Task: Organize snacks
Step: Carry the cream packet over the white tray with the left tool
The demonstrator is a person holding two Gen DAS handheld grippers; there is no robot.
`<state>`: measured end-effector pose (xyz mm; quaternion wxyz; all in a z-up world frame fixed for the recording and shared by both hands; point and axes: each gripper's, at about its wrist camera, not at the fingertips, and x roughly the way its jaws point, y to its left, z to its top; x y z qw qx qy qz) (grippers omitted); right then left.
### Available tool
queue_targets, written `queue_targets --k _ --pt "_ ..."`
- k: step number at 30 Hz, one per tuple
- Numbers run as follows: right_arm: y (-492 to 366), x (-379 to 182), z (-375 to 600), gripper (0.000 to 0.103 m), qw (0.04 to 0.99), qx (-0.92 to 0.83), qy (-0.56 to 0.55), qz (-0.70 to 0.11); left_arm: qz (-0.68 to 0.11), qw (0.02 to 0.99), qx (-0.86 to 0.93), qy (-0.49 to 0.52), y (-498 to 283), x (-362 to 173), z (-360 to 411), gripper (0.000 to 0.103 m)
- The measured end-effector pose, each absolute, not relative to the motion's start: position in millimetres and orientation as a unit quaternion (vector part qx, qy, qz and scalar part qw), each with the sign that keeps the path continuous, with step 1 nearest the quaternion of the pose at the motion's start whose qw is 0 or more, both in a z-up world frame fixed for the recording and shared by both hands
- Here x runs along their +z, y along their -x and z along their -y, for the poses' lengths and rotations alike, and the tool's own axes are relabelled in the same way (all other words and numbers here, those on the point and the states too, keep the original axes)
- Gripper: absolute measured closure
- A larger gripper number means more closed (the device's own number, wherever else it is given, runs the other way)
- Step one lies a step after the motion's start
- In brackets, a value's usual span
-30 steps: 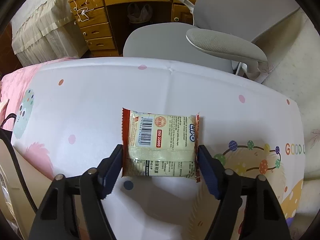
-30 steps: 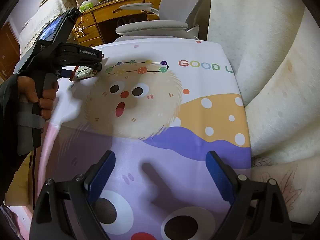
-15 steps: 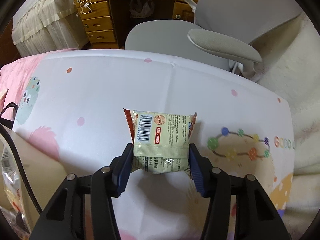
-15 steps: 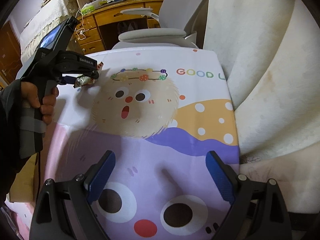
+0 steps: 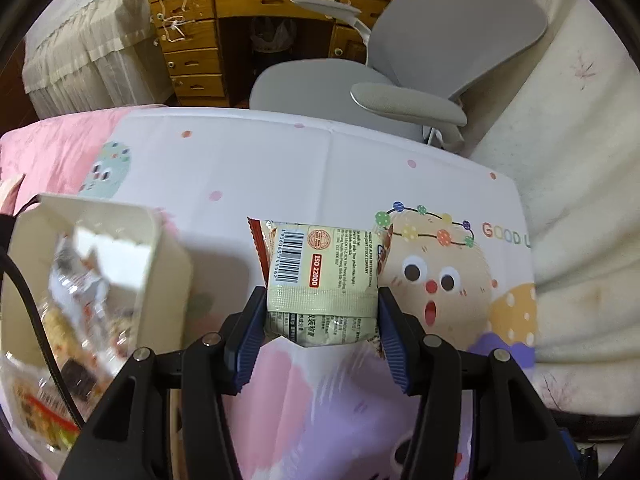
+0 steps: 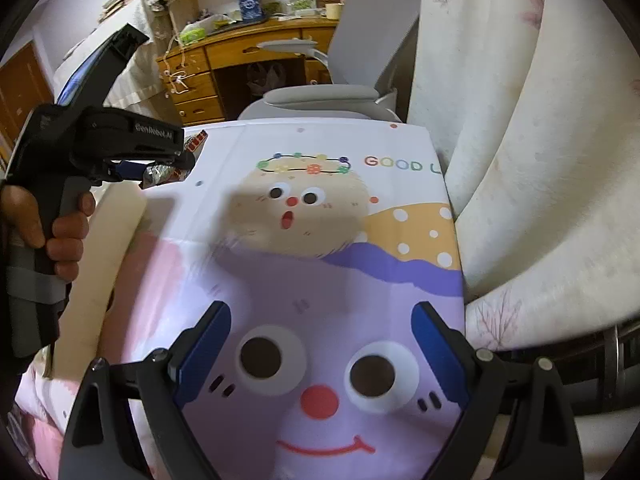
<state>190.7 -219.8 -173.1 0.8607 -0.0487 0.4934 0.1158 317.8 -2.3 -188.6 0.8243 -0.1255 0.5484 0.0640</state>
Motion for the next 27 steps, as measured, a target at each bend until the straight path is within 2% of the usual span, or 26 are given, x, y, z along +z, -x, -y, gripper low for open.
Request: queue_targets --k 10,22,24,27 --pt "-134.8 -149.2 193.5 0.011 0.862 0.151 0.06 -0.481 -0.507 0.846 0.08 0.141 -232.1 -129.4 -35.9 0.051" --pt "-87.7 -138.4 154.2 0.01 0.853 0.201 0.079 -0.475 -0.47 0.857 0.12 0.171 -139.3 -107.3 -105.9 0.049" --pt "-80.5 -139.5 148.5 0.01 0.849 0.209 0.082 -0.479 -0.464 0.859 0.124 0.176 -124.9 -106.1 -116.4 0.047" --pt "-72.7 -141.9 141.6 0.01 0.841 0.221 0.087 -0.486 -0.465 0.858 0.132 0.175 -111.7 -106.1 -123.8 0.032"
